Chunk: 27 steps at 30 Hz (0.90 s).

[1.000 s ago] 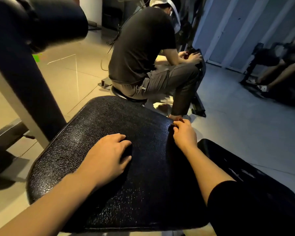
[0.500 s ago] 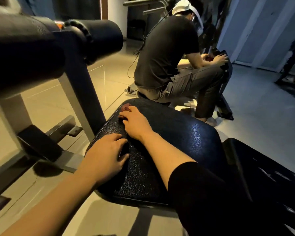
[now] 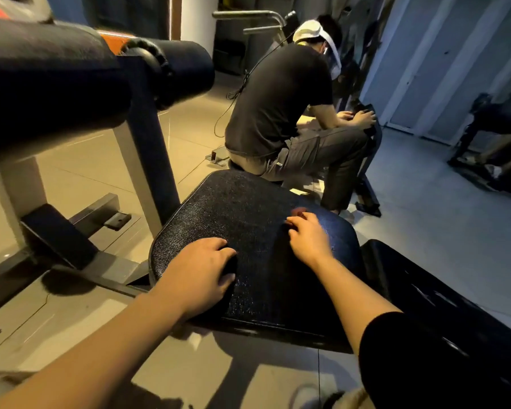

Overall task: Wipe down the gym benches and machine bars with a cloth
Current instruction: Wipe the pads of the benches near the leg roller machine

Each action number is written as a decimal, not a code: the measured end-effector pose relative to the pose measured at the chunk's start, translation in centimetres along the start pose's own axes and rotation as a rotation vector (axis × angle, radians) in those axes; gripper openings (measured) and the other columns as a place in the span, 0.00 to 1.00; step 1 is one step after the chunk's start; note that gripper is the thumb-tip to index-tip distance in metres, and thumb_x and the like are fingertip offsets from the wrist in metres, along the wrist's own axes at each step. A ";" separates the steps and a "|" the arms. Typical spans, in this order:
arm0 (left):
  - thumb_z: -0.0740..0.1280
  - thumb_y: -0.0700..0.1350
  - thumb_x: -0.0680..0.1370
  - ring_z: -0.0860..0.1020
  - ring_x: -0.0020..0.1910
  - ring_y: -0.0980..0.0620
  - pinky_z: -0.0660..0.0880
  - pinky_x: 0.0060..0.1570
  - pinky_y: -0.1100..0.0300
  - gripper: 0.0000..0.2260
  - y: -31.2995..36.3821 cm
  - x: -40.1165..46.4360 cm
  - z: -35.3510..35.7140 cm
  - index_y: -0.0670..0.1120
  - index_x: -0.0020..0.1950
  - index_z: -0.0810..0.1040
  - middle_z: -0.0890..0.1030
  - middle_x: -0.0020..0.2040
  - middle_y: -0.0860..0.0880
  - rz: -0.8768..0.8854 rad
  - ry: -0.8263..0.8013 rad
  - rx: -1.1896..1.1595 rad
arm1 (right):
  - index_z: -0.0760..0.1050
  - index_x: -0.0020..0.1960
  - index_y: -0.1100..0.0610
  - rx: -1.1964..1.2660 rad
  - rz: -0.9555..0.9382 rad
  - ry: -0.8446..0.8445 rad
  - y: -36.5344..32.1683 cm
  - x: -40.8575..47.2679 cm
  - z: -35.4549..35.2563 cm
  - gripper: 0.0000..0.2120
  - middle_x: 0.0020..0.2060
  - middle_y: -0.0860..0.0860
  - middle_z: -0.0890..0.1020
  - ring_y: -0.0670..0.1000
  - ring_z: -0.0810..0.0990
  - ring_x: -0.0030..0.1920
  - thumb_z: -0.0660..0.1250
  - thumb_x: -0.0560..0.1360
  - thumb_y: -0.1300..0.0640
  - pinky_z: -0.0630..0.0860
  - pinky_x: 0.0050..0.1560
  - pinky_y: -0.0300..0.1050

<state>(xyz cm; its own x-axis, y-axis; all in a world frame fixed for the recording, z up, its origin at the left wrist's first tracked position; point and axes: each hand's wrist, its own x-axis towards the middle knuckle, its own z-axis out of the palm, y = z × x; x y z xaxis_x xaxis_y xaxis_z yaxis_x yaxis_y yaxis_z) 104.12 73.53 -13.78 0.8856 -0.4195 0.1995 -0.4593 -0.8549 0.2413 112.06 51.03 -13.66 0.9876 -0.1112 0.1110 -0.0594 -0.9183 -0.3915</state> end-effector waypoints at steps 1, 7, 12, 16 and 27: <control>0.64 0.53 0.78 0.69 0.68 0.48 0.66 0.67 0.56 0.20 -0.6 -0.5 -0.4 0.47 0.68 0.73 0.72 0.69 0.48 -0.033 0.002 0.009 | 0.71 0.70 0.54 0.007 -0.070 -0.022 -2.2 -0.2 0.8 0.18 0.73 0.53 0.64 0.57 0.70 0.68 0.60 0.81 0.58 0.66 0.66 0.46; 0.64 0.53 0.79 0.70 0.66 0.51 0.68 0.65 0.57 0.21 -3.1 -3.8 -2.4 0.49 0.70 0.70 0.71 0.69 0.51 -0.228 0.003 0.030 | 0.70 0.71 0.54 0.072 -0.466 -0.150 -14.6 -3.9 5.3 0.18 0.74 0.53 0.62 0.57 0.66 0.69 0.59 0.82 0.58 0.66 0.68 0.53; 0.62 0.54 0.80 0.63 0.72 0.51 0.61 0.70 0.57 0.24 -2.0 -5.4 -1.9 0.50 0.75 0.65 0.65 0.74 0.50 -0.191 -0.015 0.045 | 0.72 0.71 0.52 0.096 -0.362 -0.139 -10.2 -4.3 3.8 0.19 0.75 0.49 0.62 0.56 0.68 0.69 0.60 0.81 0.59 0.65 0.68 0.48; 0.61 0.54 0.80 0.63 0.72 0.51 0.61 0.71 0.57 0.23 -1.4 -6.2 -1.5 0.51 0.74 0.65 0.65 0.74 0.50 -0.141 -0.015 0.041 | 0.73 0.69 0.54 0.045 -0.113 -0.025 -3.0 -4.7 1.2 0.18 0.73 0.50 0.65 0.57 0.71 0.67 0.61 0.80 0.60 0.66 0.66 0.46; 0.63 0.54 0.79 0.65 0.70 0.51 0.63 0.68 0.58 0.24 -1.4 -7.7 -2.0 0.51 0.74 0.65 0.67 0.72 0.50 -0.186 0.008 0.041 | 0.70 0.72 0.53 0.033 -0.418 -0.107 -12.6 -9.1 4.6 0.20 0.76 0.52 0.60 0.56 0.63 0.73 0.60 0.80 0.59 0.64 0.71 0.53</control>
<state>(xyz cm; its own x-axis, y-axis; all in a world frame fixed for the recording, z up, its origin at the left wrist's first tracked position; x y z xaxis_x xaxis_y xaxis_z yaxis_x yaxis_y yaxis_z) 97.80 78.55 -13.79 0.9544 -0.2501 0.1630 -0.2839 -0.9294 0.2358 104.45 65.40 -13.93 0.9354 0.3089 0.1719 0.3516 -0.8631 -0.3626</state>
